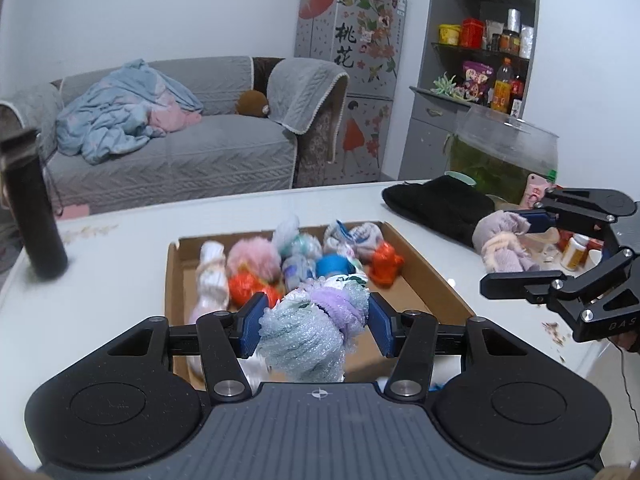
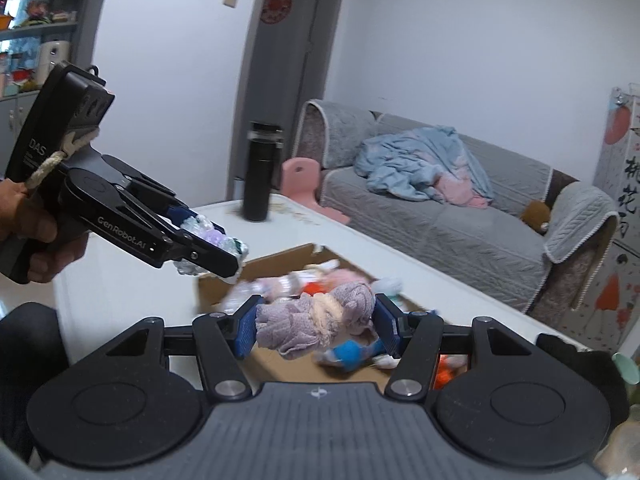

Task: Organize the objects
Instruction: 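Carry both bundles over the tray with both grippers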

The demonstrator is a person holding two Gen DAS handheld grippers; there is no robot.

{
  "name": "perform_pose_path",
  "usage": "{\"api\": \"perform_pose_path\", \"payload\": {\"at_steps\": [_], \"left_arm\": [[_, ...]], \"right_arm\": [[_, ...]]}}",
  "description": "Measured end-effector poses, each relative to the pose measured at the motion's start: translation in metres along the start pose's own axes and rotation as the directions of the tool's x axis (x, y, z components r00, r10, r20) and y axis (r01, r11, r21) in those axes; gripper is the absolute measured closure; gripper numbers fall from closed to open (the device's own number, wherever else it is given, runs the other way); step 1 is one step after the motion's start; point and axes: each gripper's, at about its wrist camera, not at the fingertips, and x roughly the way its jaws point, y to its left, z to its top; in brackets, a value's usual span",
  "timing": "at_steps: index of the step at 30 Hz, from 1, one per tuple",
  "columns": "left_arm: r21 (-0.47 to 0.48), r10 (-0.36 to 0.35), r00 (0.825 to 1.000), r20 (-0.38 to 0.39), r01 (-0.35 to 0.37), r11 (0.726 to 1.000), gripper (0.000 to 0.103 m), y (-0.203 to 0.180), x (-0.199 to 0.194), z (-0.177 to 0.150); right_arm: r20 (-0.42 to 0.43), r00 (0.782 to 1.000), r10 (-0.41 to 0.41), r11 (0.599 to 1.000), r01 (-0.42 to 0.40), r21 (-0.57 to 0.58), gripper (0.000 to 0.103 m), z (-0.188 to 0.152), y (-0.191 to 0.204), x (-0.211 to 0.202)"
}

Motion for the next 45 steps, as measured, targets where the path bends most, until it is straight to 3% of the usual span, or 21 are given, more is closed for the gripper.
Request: {"api": "perform_pose_path", "payload": {"at_steps": [7, 18, 33, 42, 44, 45], "left_arm": [[-0.033, 0.014, 0.998, -0.054, -0.016, 0.999, 0.043, 0.008, 0.053, 0.024], [-0.093, 0.010, 0.985, -0.170, -0.026, 0.995, 0.043, 0.014, 0.113, -0.015], [0.046, 0.071, 0.980, -0.183, -0.064, 0.997, 0.046, 0.016, 0.134, -0.043], [0.010, 0.045, 0.978, -0.203, -0.044, 0.999, 0.047, 0.026, 0.136, -0.040], [-0.018, 0.036, 0.976, -0.215, -0.041, 0.999, 0.042, 0.030, 0.136, -0.039], [-0.031, 0.028, 0.975, -0.219, -0.036, 0.999, 0.032, 0.031, 0.135, -0.038]], "right_arm": [[-0.057, 0.998, 0.012, 1.000, -0.011, 0.010, 0.048, 0.001, -0.018, 0.044], [-0.187, 0.978, 0.093, 0.996, -0.091, 0.020, 0.048, -0.033, -0.007, 0.106], [-0.267, 0.951, 0.158, 0.987, -0.160, 0.014, 0.047, -0.050, -0.001, 0.130], [-0.300, 0.936, 0.183, 0.982, -0.187, 0.015, 0.047, -0.047, -0.005, 0.140], [-0.311, 0.933, 0.182, 0.982, -0.186, 0.016, 0.047, -0.047, -0.008, 0.143], [-0.315, 0.932, 0.180, 0.983, -0.185, 0.016, 0.047, -0.048, -0.008, 0.144]]}}
